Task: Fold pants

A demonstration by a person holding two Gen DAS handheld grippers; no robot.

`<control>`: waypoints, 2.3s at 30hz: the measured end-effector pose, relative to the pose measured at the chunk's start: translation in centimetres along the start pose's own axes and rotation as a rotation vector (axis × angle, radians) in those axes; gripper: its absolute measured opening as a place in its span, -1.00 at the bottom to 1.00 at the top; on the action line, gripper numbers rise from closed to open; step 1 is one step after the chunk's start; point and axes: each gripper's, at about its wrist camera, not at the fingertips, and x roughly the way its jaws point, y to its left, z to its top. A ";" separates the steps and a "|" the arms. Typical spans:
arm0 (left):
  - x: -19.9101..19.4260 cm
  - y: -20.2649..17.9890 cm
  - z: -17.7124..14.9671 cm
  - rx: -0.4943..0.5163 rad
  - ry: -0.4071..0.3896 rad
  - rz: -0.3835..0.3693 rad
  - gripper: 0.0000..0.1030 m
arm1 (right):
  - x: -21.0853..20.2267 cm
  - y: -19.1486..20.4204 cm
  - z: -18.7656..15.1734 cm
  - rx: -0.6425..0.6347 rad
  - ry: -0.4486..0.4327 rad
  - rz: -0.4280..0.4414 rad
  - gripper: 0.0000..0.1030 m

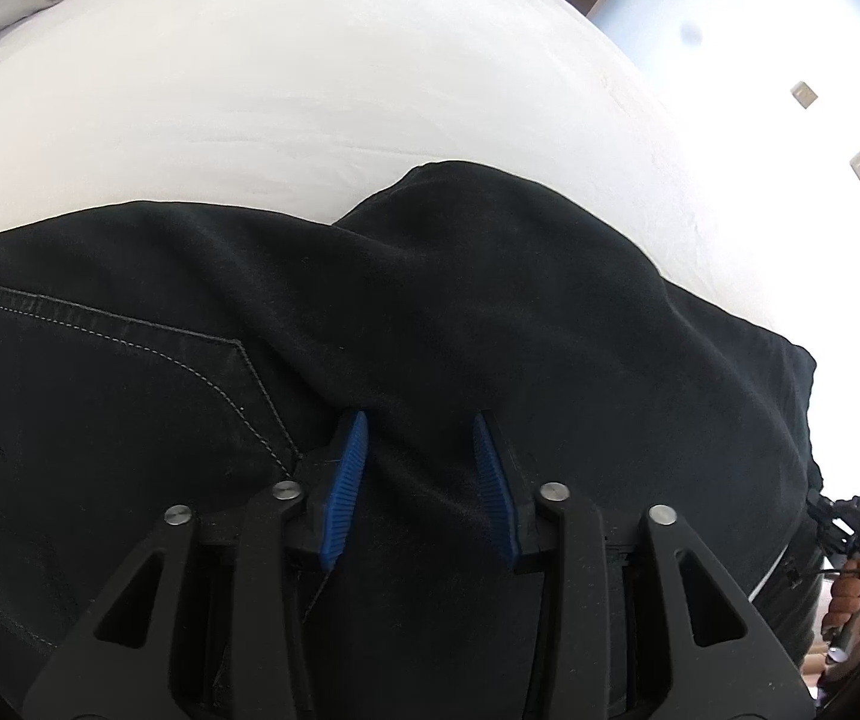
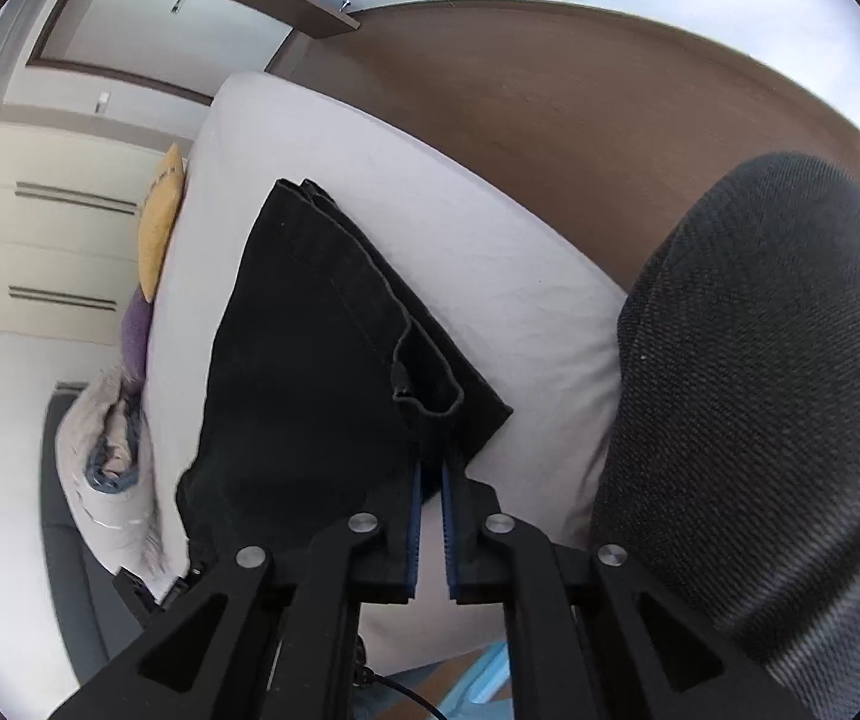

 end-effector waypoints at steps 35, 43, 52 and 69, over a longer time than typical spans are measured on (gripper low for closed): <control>3.7 -3.2 10.0 -0.001 -0.023 0.004 -0.04 | 8.8 14.3 5.1 -0.439 -0.020 -0.044 -0.91; -1.8 -0.3 2.3 0.006 -0.089 0.074 -0.03 | 10.9 27.1 -0.2 -0.695 0.248 0.330 -0.34; -5.4 3.2 -2.2 -0.107 -0.246 -0.024 0.03 | 26.9 41.7 -11.0 -0.896 0.615 0.426 -0.33; -5.1 6.7 -4.9 -0.070 -0.226 0.064 0.14 | 22.1 35.3 -4.3 -0.683 0.432 0.456 -0.39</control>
